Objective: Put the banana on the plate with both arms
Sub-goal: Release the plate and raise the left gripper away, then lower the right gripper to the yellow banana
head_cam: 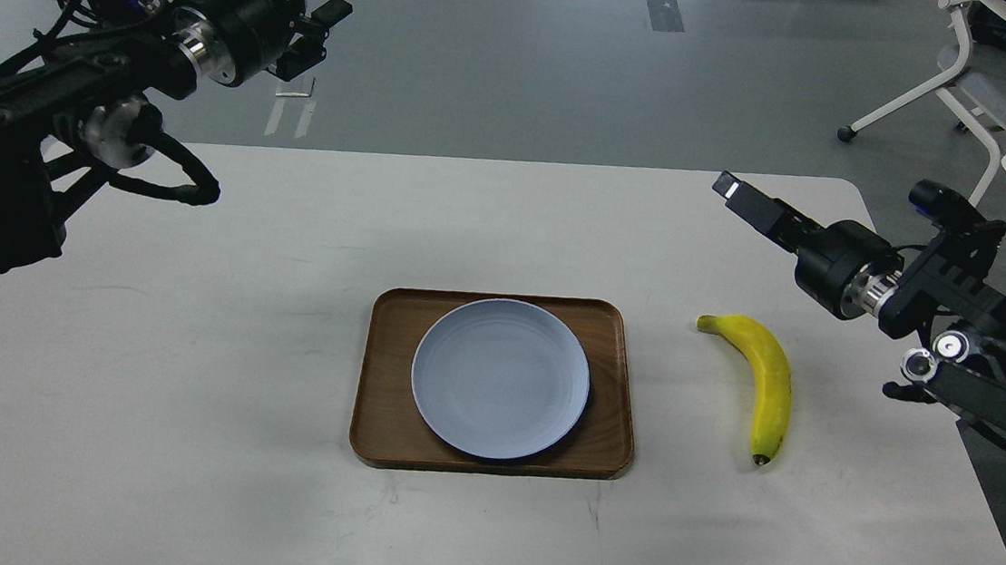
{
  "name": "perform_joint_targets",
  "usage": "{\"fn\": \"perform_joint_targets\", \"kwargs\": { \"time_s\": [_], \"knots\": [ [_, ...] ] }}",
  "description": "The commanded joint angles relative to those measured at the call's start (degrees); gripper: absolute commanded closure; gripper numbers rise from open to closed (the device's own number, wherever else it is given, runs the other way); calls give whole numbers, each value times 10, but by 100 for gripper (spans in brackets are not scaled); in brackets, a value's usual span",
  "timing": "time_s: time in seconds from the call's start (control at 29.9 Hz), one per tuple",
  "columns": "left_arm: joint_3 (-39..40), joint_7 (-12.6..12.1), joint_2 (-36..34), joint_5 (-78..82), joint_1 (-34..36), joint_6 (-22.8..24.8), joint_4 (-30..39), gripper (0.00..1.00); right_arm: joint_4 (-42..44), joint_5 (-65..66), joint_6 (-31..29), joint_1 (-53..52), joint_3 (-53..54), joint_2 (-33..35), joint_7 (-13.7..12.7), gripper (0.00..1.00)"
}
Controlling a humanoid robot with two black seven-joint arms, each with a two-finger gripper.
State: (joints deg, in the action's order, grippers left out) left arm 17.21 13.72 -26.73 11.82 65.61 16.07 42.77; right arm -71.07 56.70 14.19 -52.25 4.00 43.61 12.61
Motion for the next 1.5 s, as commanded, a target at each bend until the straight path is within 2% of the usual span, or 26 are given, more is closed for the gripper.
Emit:
{"fn": "perform_joint_targets", "kwargs": {
  "time_s": [0.0,0.3,0.47,0.63,0.84,0.9,1.04,1.1,1.2,1.34,1.47],
  "knots": [
    [48,-41,-18,-22,-36,48,0,2,-62,35,20,5,-46,74,0,2],
    [68,-34,-23,-22,-76,28,0,2,-119,29,15,29,-48,178,-1,0],
    [68,-34,-21,-21,-80,20,1,2,-127,20,8,23,-37,181,0,0],
    [67,-34,-20,-17,-80,14,1,2,-124,25,4,32,-44,174,2,1],
    [63,-34,-18,-13,-82,11,1,2,-116,32,9,57,-50,121,-7,3],
    [63,-34,-19,-13,-87,8,1,2,-116,32,10,60,-50,113,-15,4],
    [63,-33,-21,-13,-97,6,5,2,-107,33,10,71,-54,108,-50,4],
    [63,-33,-21,-12,-98,6,6,2,-97,32,10,71,-58,105,-56,4],
    [63,-33,-22,-12,-98,5,6,2,-72,67,10,67,-71,104,-56,4],
    [60,-33,-21,-12,-100,5,6,2,-44,188,10,71,-75,104,-56,4],
    [60,-33,-21,-12,-108,3,7,2,-29,196,10,84,-79,90,-56,4]
  ]
}}
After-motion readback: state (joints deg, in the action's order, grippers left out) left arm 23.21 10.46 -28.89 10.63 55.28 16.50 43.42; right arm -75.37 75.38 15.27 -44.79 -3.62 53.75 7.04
